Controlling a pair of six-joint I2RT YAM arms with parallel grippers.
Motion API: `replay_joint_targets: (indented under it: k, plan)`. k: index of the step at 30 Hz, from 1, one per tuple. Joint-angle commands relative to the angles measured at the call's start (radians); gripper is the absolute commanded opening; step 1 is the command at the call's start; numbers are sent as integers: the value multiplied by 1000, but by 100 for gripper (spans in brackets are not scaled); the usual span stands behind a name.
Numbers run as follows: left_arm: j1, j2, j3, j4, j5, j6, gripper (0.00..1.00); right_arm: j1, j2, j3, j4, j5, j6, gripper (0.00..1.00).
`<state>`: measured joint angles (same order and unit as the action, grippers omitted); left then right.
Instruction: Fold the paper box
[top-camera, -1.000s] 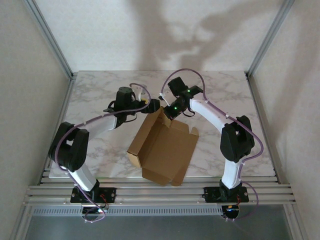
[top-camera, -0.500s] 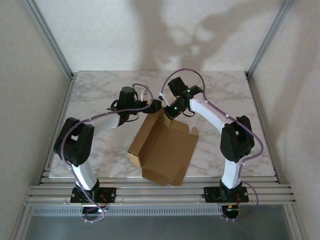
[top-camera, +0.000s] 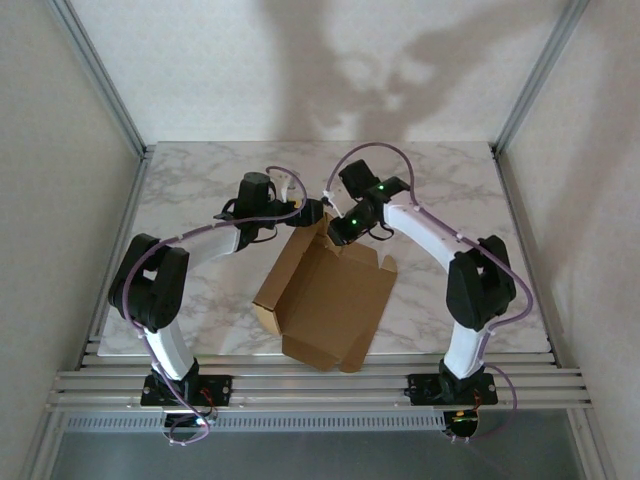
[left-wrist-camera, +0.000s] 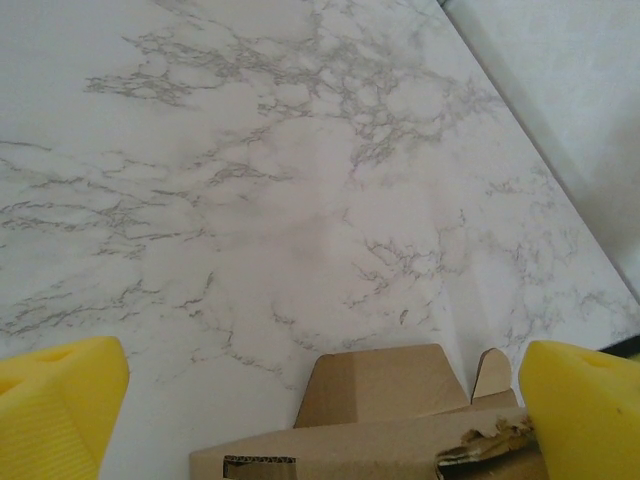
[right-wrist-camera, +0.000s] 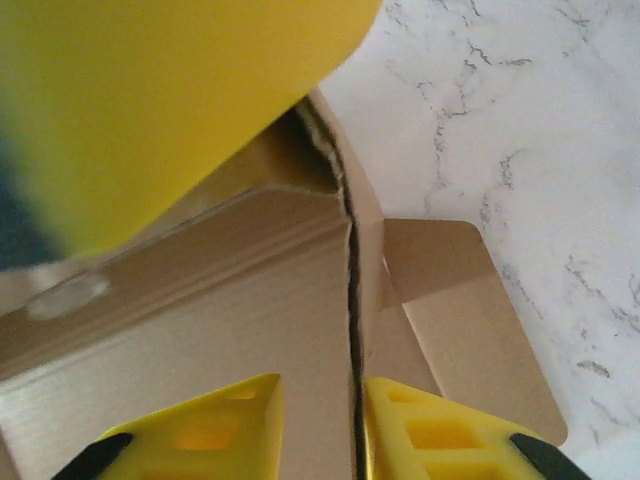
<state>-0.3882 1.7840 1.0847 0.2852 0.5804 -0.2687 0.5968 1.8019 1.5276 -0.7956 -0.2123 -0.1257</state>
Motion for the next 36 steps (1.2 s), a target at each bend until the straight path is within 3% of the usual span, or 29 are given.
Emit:
replay_joint_targets:
  k: [1,8,11,15,19,29,36]
  plan:
    - [5,19,10,-65,9,37,99,-19,-102,-38,22,-71,32,32]
    - [3,15,6,-73,17,45,99,-121,-230,-143,124,-214,96,40]
    - [4,15,7,-75,18,46,99,-160,-261,-183,177,-237,130,33]
    - [3,12,10,-75,21,45,99,-186,-233,-206,219,-157,172,20]
    - [3,11,11,-77,24,42,99,-186,-172,-217,266,-146,175,17]
    - [3,8,16,-76,36,33,99,-179,-98,-255,372,-271,166,21]
    - [4,17,23,-78,41,28,99,-143,-75,-271,400,-324,155,33]
